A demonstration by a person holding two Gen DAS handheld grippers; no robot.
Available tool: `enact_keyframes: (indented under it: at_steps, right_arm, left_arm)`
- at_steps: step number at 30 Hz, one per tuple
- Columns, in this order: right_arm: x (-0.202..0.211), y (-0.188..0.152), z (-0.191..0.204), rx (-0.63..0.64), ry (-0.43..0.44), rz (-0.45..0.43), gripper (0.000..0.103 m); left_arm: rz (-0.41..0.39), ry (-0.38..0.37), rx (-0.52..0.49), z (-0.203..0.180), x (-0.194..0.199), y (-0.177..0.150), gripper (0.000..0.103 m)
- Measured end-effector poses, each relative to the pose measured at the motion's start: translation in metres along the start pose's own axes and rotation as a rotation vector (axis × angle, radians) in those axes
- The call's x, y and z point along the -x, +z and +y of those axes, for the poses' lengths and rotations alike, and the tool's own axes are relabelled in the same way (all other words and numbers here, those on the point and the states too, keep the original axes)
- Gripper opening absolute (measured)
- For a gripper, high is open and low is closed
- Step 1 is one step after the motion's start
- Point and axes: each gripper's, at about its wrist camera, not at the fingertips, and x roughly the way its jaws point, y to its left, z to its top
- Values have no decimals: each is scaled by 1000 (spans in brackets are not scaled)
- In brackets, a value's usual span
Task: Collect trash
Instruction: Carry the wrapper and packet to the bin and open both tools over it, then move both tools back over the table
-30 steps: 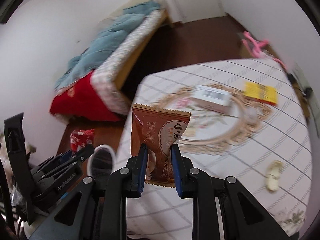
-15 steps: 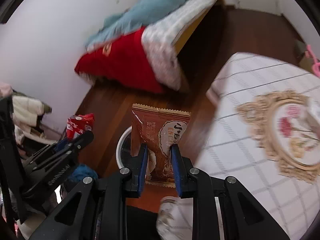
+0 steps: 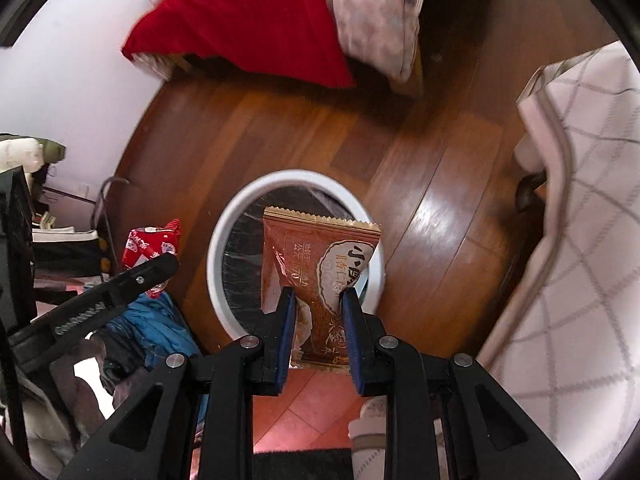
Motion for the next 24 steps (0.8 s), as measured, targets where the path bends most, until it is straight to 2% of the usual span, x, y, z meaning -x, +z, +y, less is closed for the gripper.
enact_keyframes:
  at_steps: [1,2,3,4,5,6,7,8,10,12,13,15,16,17,21,24]
  right_arm:
    - [-9,4,-2,-2,-2,9,25]
    - [-15,6,-2,-4,-4,16,25]
    - [-25,10,-1,-4,-5,32,25]
    - [-31,13,-2,-10,-3,38,25]
    - [-37,18,-1,-12,-1,45,27]
    - [-43,20,-1,-14,4,58,29]
    - [-47,22,-1,-19,7,63,34]
    - [-49,23,-3,-19,12,67,45]
    - [-49,24,-5,-21,14,66,59]
    - [-46,22,-3,-10,15,66,64]
    - [-44,20,-2,-4,13,66,69]
    - [-39,18,-3,7,5,60,87]
    - [-34,15,-2,27,-15,57,99]
    - [-31,13,0,40,-37,53,103]
    - [-12,-4,4,98,-136,23,103]
    - [7,-17,8,140,-201,-37,103]
  left_arm:
    - [8,-1,6,4,-2,1,32]
    - [17,2,8,6,-5,4,40]
    - [26,-3,13,8,-8,7,55]
    - [27,-10,21,11,-8,8,63]
    - [25,-18,32,13,-9,9,78]
    - [25,-24,39,16,-10,11,87]
    - [26,-28,47,17,-9,12,89]
    - [28,-26,52,21,-7,13,91]
    - [20,-1,54,24,-5,13,97]
    - [2,32,48,24,0,10,99]
    - [-5,41,45,24,1,10,99]
    - [-28,69,36,24,7,3,99]
    - [-41,92,31,23,11,-1,99]
    - [-57,115,26,22,16,-5,99]
    - [-108,173,8,16,34,-24,103]
    - [-146,197,-10,8,50,-39,103]
